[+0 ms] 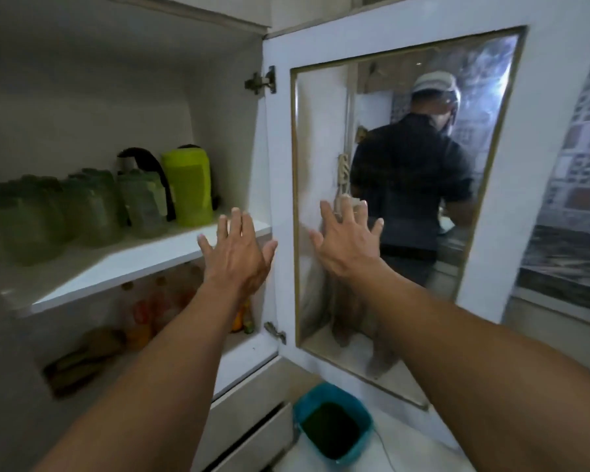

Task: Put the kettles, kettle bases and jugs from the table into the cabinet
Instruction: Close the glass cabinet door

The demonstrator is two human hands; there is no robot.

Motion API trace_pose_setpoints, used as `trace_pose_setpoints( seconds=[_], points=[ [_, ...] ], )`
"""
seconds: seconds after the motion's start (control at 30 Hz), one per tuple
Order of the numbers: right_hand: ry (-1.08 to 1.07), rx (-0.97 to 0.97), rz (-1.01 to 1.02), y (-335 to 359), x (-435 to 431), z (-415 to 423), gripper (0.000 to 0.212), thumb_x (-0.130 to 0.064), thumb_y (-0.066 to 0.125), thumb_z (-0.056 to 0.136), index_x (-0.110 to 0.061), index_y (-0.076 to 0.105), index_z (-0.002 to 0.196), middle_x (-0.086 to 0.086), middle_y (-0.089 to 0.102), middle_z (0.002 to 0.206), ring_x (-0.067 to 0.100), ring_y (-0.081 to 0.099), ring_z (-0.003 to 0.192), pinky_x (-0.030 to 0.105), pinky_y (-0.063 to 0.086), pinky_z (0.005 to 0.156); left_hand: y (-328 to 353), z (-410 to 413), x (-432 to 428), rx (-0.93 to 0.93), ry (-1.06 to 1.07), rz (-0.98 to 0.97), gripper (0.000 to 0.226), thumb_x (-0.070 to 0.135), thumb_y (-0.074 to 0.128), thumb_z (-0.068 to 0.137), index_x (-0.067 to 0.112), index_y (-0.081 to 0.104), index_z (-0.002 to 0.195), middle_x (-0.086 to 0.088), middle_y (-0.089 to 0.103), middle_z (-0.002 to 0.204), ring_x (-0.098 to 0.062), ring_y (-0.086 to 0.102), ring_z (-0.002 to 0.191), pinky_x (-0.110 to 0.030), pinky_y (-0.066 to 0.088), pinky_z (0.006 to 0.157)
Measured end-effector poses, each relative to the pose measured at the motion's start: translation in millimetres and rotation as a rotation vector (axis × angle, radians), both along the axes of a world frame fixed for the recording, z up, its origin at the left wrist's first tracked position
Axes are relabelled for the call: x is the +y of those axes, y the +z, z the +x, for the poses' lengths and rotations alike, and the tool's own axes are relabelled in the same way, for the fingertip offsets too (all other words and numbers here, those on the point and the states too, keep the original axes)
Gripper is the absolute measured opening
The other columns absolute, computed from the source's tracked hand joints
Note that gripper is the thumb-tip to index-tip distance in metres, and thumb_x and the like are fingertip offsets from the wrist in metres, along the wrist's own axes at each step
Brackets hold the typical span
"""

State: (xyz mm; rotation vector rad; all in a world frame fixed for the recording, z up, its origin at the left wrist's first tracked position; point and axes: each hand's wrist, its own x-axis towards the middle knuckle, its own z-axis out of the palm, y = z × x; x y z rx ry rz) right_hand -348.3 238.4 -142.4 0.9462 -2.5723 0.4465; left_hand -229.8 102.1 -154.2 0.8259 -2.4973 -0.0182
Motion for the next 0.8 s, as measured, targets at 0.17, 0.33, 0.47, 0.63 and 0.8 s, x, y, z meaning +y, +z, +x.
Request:
trace_pose_setpoints(
  seconds=[0.17, 0.33, 0.47, 0.63, 0.8],
  points=[
    [-0.193, 0.005, -0.008, 15, 114, -10, 0.066, -0.054, 0.027, 0.101, -0.029, 0.005, 0.158, 0.008, -0.005, 0.166, 0.043, -0.005, 0.151, 0.066, 0.003, 0.116, -14, -31, 95, -0.012, -0.205, 0.064, 0.077, 0.058, 0.029, 0.098, 0.013, 0.005, 0.156, -0.008, 0.0, 0.165, -0.029, 0.0, 0.151, -0.063, 0.004, 0.117],
    [-0.381, 0.079, -0.061, 41, 192, -45, 0.065, -0.055, 0.03, 0.1, -0.03, 0.01, 0.157, 0.008, 0.002, 0.166, 0.045, 0.003, 0.149, 0.068, 0.011, 0.114, -7, -81, 184, 0.0, -0.338, 0.072, 0.08, 0.059, 0.031, 0.098, 0.012, 0.003, 0.156, -0.008, 0.0, 0.165, -0.029, 0.001, 0.152, -0.061, 0.007, 0.116],
    [-0.42, 0.11, -0.085, 61, 231, -79, 0.065, -0.057, 0.03, 0.1, -0.031, 0.01, 0.156, 0.008, 0.003, 0.166, 0.046, 0.006, 0.149, 0.068, 0.013, 0.114, 0, -129, 241, -0.015, -0.377, 0.124, 0.084, 0.06, 0.031, 0.097, 0.01, -0.001, 0.156, -0.011, -0.003, 0.164, -0.031, -0.002, 0.151, -0.057, 0.006, 0.117],
    [-0.397, 0.096, -0.092, 71, 267, -129, 0.067, -0.055, 0.032, 0.1, -0.028, 0.009, 0.157, 0.008, 0.006, 0.166, 0.044, 0.01, 0.15, 0.066, 0.016, 0.115, 4, -193, 301, -0.016, -0.382, 0.193, 0.091, 0.062, 0.037, 0.095, 0.009, -0.006, 0.155, -0.013, -0.007, 0.164, -0.034, -0.004, 0.151, -0.054, 0.005, 0.119],
    [-0.297, 0.022, -0.146, 72, 283, -175, 0.07, -0.051, 0.036, 0.1, -0.019, 0.01, 0.157, 0.008, 0.015, 0.165, 0.041, 0.022, 0.147, 0.062, 0.023, 0.114, -2, -247, 335, 0.155, -0.388, 0.32, 0.096, 0.052, 0.057, 0.092, 0.005, 0.001, 0.155, -0.017, 0.003, 0.163, -0.035, 0.005, 0.15, -0.052, 0.012, 0.118]
  ],
)
